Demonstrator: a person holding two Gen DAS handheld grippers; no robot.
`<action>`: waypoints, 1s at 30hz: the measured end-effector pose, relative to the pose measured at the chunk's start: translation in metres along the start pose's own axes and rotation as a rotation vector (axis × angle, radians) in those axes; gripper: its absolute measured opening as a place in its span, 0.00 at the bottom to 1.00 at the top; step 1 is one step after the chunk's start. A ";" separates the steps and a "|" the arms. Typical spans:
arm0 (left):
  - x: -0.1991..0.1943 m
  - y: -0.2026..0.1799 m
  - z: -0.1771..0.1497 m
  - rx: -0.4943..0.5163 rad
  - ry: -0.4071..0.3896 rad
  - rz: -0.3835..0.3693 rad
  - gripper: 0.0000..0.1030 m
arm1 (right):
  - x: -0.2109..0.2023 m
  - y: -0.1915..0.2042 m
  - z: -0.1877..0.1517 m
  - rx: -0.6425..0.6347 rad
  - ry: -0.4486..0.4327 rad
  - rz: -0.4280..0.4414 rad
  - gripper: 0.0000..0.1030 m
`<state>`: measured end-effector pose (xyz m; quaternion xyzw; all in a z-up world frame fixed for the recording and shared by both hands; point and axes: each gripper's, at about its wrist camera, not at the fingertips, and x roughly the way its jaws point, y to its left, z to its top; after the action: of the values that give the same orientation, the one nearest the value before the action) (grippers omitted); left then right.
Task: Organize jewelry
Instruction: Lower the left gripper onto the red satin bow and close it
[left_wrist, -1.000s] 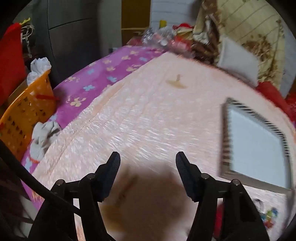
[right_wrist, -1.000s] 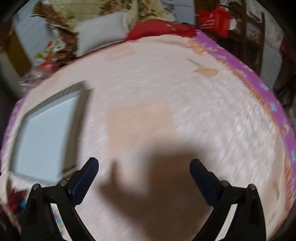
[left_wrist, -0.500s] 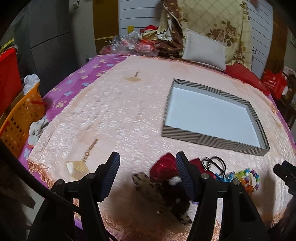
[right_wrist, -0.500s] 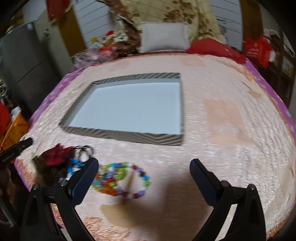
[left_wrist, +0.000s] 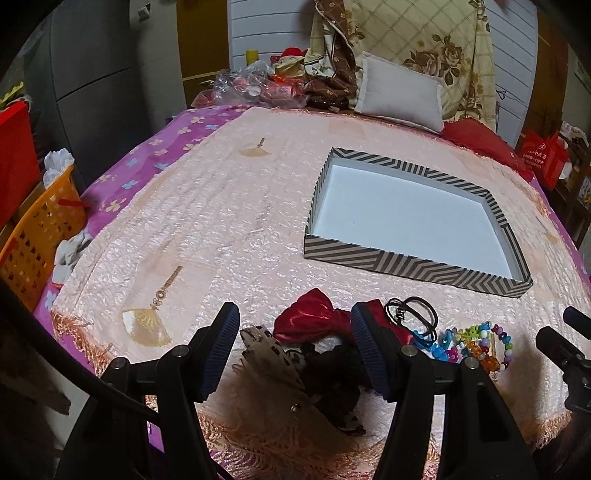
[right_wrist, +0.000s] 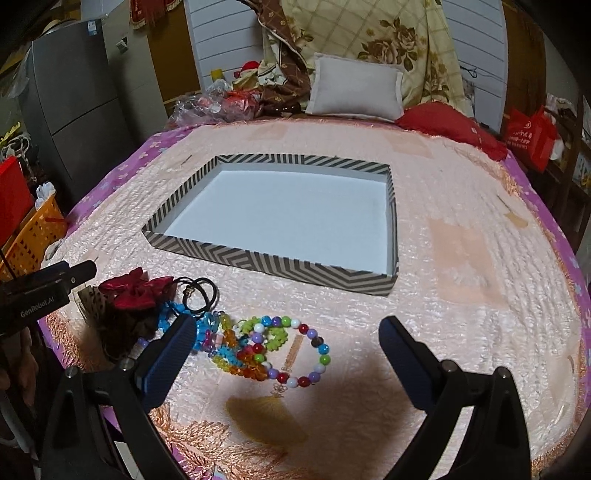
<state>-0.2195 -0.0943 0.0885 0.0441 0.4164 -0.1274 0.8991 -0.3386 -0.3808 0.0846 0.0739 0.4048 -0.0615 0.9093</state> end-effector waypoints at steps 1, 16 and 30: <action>0.000 0.000 0.000 0.001 0.001 -0.001 0.60 | 0.002 0.001 0.000 -0.002 0.002 -0.003 0.98; 0.008 -0.001 -0.002 -0.019 0.038 -0.027 0.60 | 0.009 -0.001 -0.001 0.000 0.015 -0.013 0.98; 0.033 0.028 0.015 -0.143 0.134 -0.123 0.60 | 0.015 0.000 -0.001 0.001 0.033 -0.001 0.98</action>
<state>-0.1803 -0.0761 0.0721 -0.0375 0.4856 -0.1491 0.8606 -0.3294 -0.3811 0.0726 0.0752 0.4199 -0.0608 0.9024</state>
